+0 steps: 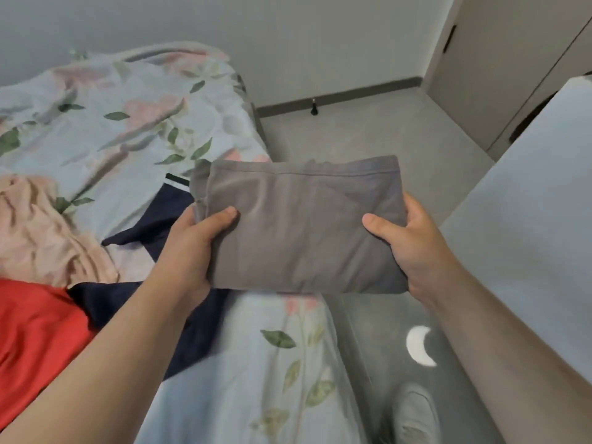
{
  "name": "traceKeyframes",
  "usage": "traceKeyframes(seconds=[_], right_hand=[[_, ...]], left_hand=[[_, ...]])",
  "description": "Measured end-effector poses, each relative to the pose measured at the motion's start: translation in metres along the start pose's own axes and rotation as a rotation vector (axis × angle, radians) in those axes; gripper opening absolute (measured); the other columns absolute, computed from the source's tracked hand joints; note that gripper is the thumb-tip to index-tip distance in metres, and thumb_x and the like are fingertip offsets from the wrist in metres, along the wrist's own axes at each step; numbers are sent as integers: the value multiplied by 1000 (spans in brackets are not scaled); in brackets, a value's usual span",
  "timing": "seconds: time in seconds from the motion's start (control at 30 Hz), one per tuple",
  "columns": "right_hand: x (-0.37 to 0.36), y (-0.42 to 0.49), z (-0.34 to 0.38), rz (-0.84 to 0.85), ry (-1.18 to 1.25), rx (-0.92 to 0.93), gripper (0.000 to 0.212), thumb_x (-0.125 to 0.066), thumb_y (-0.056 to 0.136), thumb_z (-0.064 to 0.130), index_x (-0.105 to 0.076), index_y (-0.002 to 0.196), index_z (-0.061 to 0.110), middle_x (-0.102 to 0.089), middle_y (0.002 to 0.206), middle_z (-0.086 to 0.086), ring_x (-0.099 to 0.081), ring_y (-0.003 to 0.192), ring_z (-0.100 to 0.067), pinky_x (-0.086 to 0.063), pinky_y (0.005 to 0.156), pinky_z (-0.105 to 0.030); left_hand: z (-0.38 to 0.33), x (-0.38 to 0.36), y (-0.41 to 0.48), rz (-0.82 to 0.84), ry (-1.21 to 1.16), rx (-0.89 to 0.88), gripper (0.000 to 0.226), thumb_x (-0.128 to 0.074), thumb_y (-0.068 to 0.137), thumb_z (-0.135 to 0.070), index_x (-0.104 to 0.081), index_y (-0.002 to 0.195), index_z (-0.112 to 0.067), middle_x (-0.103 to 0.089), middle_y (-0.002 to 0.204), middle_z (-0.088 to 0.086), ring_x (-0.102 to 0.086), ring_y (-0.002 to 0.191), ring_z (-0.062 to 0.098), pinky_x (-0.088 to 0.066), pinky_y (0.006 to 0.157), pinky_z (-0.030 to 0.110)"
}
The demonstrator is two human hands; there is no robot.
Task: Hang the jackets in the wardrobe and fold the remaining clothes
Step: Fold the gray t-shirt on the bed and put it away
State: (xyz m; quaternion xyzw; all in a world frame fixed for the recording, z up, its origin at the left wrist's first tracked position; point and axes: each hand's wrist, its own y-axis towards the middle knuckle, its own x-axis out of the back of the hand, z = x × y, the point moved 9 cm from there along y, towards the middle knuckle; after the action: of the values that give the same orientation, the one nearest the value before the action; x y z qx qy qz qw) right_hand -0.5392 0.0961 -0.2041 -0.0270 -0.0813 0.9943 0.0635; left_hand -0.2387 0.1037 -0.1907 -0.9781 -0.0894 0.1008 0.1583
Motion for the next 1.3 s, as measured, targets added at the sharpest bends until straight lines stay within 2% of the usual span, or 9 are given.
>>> traceKeyframes(seconds=[0.1, 0.23, 0.47, 0.63, 0.77, 0.93, 1.07, 1.2, 1.3], right_hand=[[9, 21, 3, -28, -48, -61, 41, -78, 65, 37, -67, 104, 38, -75, 105, 6, -72, 95, -15, -55, 75, -33], [24, 32, 39, -48, -98, -121, 49, -78, 63, 39, -64, 110, 37, -73, 106, 11, -71, 96, -11, -55, 78, -32], [58, 25, 160, 7, -139, -189, 49, -77, 69, 35, -59, 114, 44, -70, 109, 21, -68, 96, -1, -55, 78, -28], [69, 21, 255, 65, -157, -168, 47, -73, 71, 29, -60, 116, 38, -71, 107, 18, -69, 96, -3, -54, 80, -29], [78, 24, 318, 88, -191, -179, 50, -72, 72, 31, -60, 121, 34, -71, 109, 13, -68, 99, -8, -57, 87, -39], [92, 27, 394, 80, -218, -171, 39, -72, 84, 13, -62, 117, 31, -73, 105, 12, -70, 95, -9, -57, 88, -42], [101, 30, 456, 72, -214, -129, 31, -70, 86, 14, -65, 107, 36, -74, 101, 14, -71, 92, -8, -57, 75, -29], [110, 44, 511, 25, -209, -62, 27, -72, 85, 14, -66, 105, 31, -74, 99, 12, -72, 90, -10, -57, 77, -32], [121, 55, 543, -18, -191, -13, 26, -73, 85, 16, -66, 105, 31, -74, 97, 14, -72, 88, -8, -56, 74, -30]], left_hand=[[3, -16, 24, 9, 9, 76, 32, -75, 71, -26, -70, 102, -26, -76, 102, 0, -73, 89, 19, -59, 65, 34], [-24, -37, 33, 6, 0, 126, 32, -76, 71, -24, -67, 102, -23, -76, 97, 0, -73, 83, 16, -57, 60, 31], [-120, -105, -7, 61, 42, 148, 47, -81, 66, -18, -66, 110, -15, -75, 104, 6, -73, 92, 24, -59, 69, 33], [-198, -131, -47, -39, 51, 138, 36, -87, 61, -19, -74, 95, -23, -76, 99, 5, -74, 86, 22, -58, 61, 29], [-249, -153, -69, -102, 46, 155, 64, -92, 54, -33, -69, 111, -17, -75, 106, 8, -73, 94, 28, -58, 67, 35], [-313, -188, -83, -101, 8, 138, 43, -87, 62, -26, -72, 101, -21, -76, 100, 6, -74, 86, 25, -57, 60, 28], [-376, -217, -84, -65, 14, 68, 30, -86, 60, -28, -72, 87, -31, -77, 92, 1, -74, 78, 19, -55, 55, 24], [-431, -243, -76, -32, 40, -18, 36, -86, 54, -35, -72, 87, -31, -76, 96, 2, -74, 85, 20, -57, 64, 33], [-463, -264, -63, -6, 40, -63, 38, -86, 55, -31, -70, 89, -27, -77, 95, 1, -74, 84, 18, -56, 63, 30]])
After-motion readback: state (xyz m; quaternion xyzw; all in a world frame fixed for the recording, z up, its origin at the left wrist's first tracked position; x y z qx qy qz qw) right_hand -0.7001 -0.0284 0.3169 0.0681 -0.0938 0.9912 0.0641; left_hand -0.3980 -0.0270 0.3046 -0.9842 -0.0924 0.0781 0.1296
